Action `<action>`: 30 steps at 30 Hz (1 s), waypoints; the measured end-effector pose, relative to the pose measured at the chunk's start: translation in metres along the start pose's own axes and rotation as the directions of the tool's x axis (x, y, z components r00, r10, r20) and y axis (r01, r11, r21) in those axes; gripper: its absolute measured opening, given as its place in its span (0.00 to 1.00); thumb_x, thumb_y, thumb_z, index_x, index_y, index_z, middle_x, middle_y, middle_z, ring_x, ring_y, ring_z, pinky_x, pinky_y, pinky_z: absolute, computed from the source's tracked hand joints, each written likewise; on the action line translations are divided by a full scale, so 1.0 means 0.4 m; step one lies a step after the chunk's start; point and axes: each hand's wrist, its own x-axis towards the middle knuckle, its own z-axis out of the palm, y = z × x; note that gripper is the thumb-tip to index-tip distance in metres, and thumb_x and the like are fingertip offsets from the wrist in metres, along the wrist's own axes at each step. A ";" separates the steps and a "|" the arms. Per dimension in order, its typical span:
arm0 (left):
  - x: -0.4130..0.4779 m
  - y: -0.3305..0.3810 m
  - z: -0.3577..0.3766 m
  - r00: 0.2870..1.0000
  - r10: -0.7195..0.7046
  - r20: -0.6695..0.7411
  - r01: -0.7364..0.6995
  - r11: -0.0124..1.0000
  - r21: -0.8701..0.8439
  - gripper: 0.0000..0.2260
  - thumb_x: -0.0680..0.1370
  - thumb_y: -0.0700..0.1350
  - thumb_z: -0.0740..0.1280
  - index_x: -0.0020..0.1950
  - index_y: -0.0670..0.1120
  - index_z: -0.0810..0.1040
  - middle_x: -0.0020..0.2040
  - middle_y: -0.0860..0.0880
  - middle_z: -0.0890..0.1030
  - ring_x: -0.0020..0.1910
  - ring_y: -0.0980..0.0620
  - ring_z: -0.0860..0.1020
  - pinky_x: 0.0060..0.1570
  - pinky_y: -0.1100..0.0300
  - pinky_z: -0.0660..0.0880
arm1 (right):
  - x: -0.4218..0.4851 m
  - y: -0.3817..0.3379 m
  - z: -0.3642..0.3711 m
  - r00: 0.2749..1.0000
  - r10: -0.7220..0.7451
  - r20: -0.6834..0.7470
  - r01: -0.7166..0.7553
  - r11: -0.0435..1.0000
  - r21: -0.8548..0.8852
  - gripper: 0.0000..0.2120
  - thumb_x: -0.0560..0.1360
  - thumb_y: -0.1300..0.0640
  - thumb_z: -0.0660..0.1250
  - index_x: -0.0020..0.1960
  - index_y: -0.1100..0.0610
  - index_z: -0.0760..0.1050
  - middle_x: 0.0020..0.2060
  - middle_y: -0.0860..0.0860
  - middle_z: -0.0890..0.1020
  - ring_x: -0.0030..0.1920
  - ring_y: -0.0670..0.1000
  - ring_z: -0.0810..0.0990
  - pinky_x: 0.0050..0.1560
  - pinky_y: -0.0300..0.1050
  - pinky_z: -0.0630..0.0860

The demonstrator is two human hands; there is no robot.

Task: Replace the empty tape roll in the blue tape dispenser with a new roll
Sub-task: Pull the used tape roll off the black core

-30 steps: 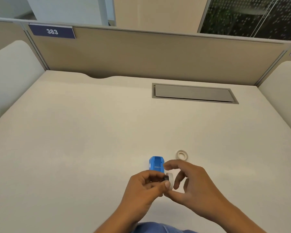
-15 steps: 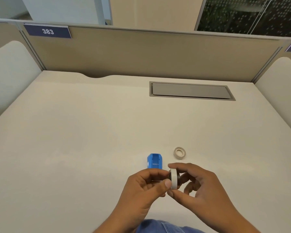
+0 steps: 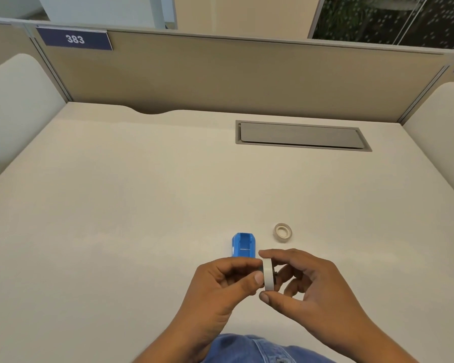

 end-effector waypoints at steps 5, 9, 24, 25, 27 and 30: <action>0.002 0.006 -0.008 0.999 0.039 -0.016 -0.039 0.999 -0.021 0.16 0.61 0.51 0.77 0.47 0.47 0.86 0.43 0.45 0.87 0.42 0.49 0.84 0.44 0.62 0.79 | 0.003 -0.002 -0.002 1.000 0.014 0.013 -0.014 0.999 0.040 0.26 0.63 0.60 0.81 0.56 0.38 0.81 0.48 0.38 0.82 0.39 0.46 0.83 0.36 0.32 0.77; 0.005 0.008 -0.011 0.998 0.059 -0.012 -0.059 0.998 -0.006 0.08 0.68 0.40 0.77 0.46 0.46 0.86 0.42 0.45 0.87 0.41 0.51 0.83 0.43 0.64 0.79 | 0.007 -0.004 -0.004 1.000 0.014 0.017 -0.015 0.999 0.050 0.26 0.63 0.60 0.82 0.55 0.39 0.82 0.48 0.39 0.82 0.38 0.46 0.83 0.36 0.33 0.78; 0.032 0.029 0.002 0.999 0.041 -0.025 -0.041 0.999 -0.009 0.20 0.67 0.38 0.76 0.56 0.54 0.82 0.39 0.48 0.82 0.38 0.48 0.82 0.44 0.60 0.80 | 0.029 -0.004 -0.009 0.996 0.025 -0.086 -0.014 0.991 0.130 0.17 0.69 0.60 0.77 0.52 0.43 0.81 0.49 0.42 0.86 0.45 0.49 0.84 0.40 0.37 0.81; 0.033 0.032 0.003 0.999 0.040 -0.016 -0.040 0.999 0.009 0.19 0.68 0.37 0.77 0.55 0.53 0.83 0.40 0.48 0.83 0.38 0.49 0.82 0.44 0.60 0.80 | 0.032 -0.005 -0.012 0.996 0.016 -0.083 -0.006 0.992 0.125 0.15 0.69 0.60 0.77 0.52 0.43 0.82 0.48 0.42 0.86 0.46 0.49 0.84 0.40 0.37 0.80; 0.036 0.038 0.006 0.999 0.035 -0.018 -0.035 0.999 0.028 0.15 0.69 0.39 0.78 0.53 0.50 0.84 0.42 0.44 0.84 0.39 0.50 0.83 0.43 0.62 0.79 | 0.037 -0.013 -0.016 0.998 -0.008 -0.060 0.015 0.993 0.115 0.15 0.69 0.59 0.77 0.52 0.44 0.83 0.50 0.42 0.86 0.49 0.48 0.84 0.41 0.35 0.80; 0.041 0.042 0.007 0.998 0.018 -0.060 -0.017 1.000 0.026 0.15 0.64 0.48 0.81 0.48 0.49 0.85 0.37 0.45 0.84 0.39 0.45 0.84 0.39 0.61 0.80 | 0.044 -0.020 -0.019 0.996 -0.061 -0.066 0.063 0.998 0.024 0.20 0.67 0.59 0.78 0.55 0.42 0.82 0.52 0.39 0.84 0.51 0.48 0.82 0.42 0.34 0.79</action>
